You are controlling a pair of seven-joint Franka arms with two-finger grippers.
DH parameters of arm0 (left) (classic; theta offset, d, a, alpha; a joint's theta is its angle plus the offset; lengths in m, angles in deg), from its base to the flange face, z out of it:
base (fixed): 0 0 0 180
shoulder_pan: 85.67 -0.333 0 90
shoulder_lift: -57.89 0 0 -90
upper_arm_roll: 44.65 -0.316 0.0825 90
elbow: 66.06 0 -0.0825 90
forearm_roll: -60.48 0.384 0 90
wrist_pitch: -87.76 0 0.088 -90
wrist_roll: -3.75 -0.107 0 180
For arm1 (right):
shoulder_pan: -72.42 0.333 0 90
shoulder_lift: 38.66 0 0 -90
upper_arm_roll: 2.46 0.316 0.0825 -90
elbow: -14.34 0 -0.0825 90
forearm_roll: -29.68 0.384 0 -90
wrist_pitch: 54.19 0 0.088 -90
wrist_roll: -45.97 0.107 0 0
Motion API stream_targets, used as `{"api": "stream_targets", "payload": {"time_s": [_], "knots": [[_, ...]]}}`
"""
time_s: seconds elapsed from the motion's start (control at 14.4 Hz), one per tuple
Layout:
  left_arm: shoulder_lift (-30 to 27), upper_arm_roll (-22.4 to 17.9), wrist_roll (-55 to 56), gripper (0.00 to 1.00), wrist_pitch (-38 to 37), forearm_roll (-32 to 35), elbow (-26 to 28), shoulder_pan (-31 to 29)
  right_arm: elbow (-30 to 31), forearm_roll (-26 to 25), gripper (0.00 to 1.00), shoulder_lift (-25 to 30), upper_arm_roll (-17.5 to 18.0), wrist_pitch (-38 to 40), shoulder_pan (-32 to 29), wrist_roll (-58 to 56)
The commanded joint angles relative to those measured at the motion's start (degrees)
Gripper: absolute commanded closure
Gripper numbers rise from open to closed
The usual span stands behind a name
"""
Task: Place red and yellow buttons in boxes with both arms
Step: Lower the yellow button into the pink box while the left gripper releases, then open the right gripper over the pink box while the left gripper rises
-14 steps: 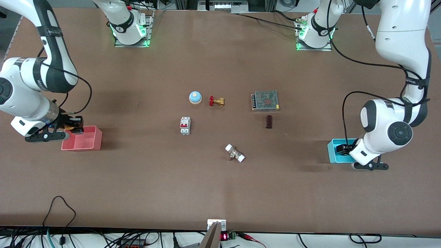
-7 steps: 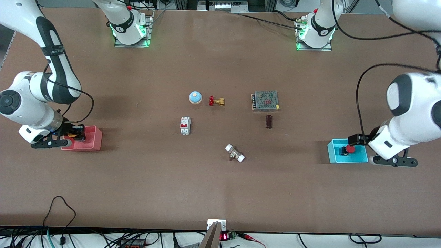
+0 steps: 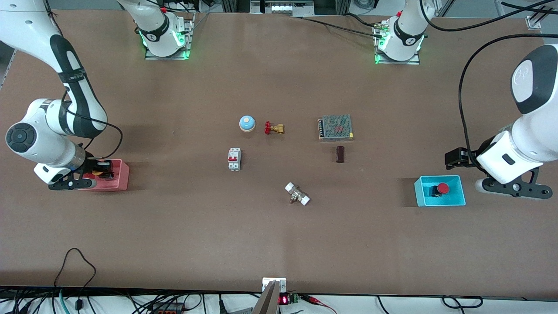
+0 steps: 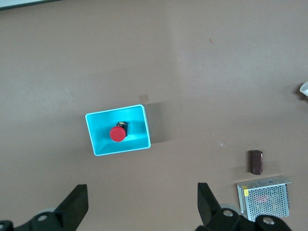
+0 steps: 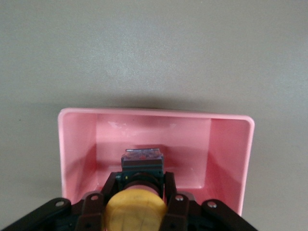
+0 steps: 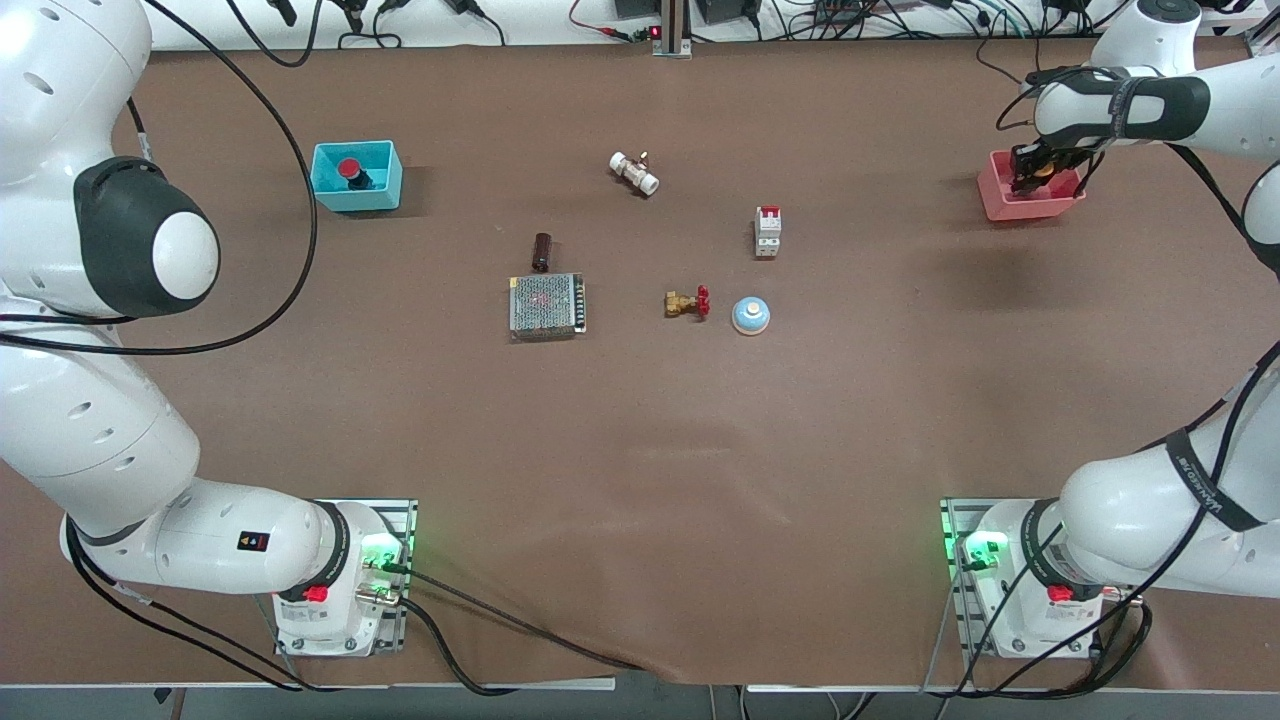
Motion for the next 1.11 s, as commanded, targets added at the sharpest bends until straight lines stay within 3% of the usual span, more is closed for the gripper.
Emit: {"api": "stream_targets", "payload": {"time_s": [0.0, 0.14, 0.21, 0.42, 0.62, 0.69, 0.9, 1.04], "knots": [[-8.9, 0.5, -2.7, 0.0, 5.9, -0.2, 13.7, -1.6, 0.2, -0.9, 0.85, -0.6, 0.2, -1.4, -0.8, -1.1], [-17.9, 0.4, -7.5, 0.0, 18.0, -0.2, 29.2, -2.1, 0.2, -0.8, 0.76, -0.6, 0.2, -1.6, -1.0, -1.1], [-20.6, 0.5, -7.7, 0.0, 19.1, -0.3, 32.5, -2.4, 0.2, -0.8, 0.62, -0.9, 0.2, -1.7, -1.0, -1.1], [-21.0, 0.5, -5.4, 0.0, 10.3, -0.6, 29.1, -2.4, 0.6, -0.9, 0.31, -1.1, 0.2, -4.2, -1.5, -1.2], [-21.3, 0.9, 0.4, 0.0, 7.5, -0.8, 28.2, -2.2, 0.6, -0.9, 0.12, -1.1, 0.2, -4.1, -1.5, -1.2], [-21.2, 1.6, 2.9, 0.0, 6.7, -0.5, 27.6, -2.1, 0.6, -0.8, 0.0, -0.9, 0.2, -4.0, -1.5, -1.1], [-21.0, 1.9, 2.8, 0.0, 7.8, -0.2, 26.9, -2.1, 0.6, -0.8, 0.0, 1.6, 0.2, -3.1, -1.2, -1.1], [-20.5, 1.9, 2.8, 0.0, 8.1, -0.5, 26.0, -2.2, 0.4, -0.4, 0.0, 6.1, 0.6, 3.6, -0.7, -0.8]]}}
